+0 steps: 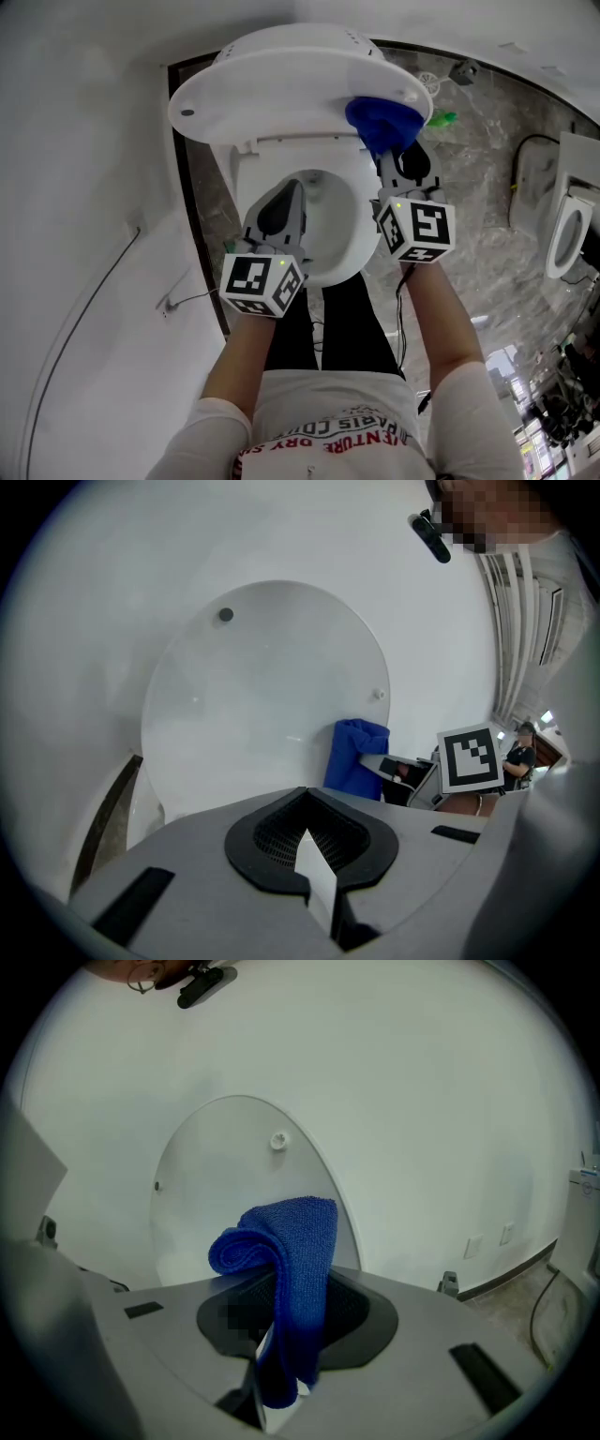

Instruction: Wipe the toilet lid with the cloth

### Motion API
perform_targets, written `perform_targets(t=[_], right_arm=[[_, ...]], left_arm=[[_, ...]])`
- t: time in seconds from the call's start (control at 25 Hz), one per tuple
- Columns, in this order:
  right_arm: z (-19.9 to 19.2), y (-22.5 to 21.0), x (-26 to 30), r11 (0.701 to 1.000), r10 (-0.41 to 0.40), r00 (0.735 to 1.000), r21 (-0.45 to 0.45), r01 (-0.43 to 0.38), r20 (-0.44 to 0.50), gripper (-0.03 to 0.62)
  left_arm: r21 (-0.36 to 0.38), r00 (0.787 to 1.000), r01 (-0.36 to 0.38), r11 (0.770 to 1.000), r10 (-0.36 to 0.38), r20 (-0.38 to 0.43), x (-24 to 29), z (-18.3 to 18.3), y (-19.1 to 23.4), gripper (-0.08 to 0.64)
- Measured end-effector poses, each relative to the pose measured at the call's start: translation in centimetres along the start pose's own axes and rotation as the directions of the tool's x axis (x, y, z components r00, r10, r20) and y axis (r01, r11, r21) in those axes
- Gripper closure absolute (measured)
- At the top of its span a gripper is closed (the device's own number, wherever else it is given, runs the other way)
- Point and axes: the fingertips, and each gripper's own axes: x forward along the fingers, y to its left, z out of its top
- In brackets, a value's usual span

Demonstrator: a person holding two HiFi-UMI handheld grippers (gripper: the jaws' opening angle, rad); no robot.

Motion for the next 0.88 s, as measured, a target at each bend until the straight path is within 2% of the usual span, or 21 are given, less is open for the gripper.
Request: perform_targets(t=[0.56,0.72,0.88], right_arm=[[-0.5,-3.9,-4.2,0.992,-0.123,0.992,-0.021,0.122,-0.026,0.494],[-0.7,-2.7,-5.1,0.996,-0.087,0.996,-0.037,0.086,-0.035,0.494],[-2.0,0.9,-4.6,0.998,-0.019,0.998,-0.060,0.015,-0.059,0.494]], left_arm=[[0.018,0.999,0.023,1.000,-0.023,-0.023,0.4,-0.9,-2.2,0.554],[0.027,0.999,0.031,0.999,-0.030,-0.025,-0.1,-0.8,-1.8,0.554],[0.034,0.999,0.013,0.999,-0.012,-0.033,-1.2,-1.1,0.5,0.554]])
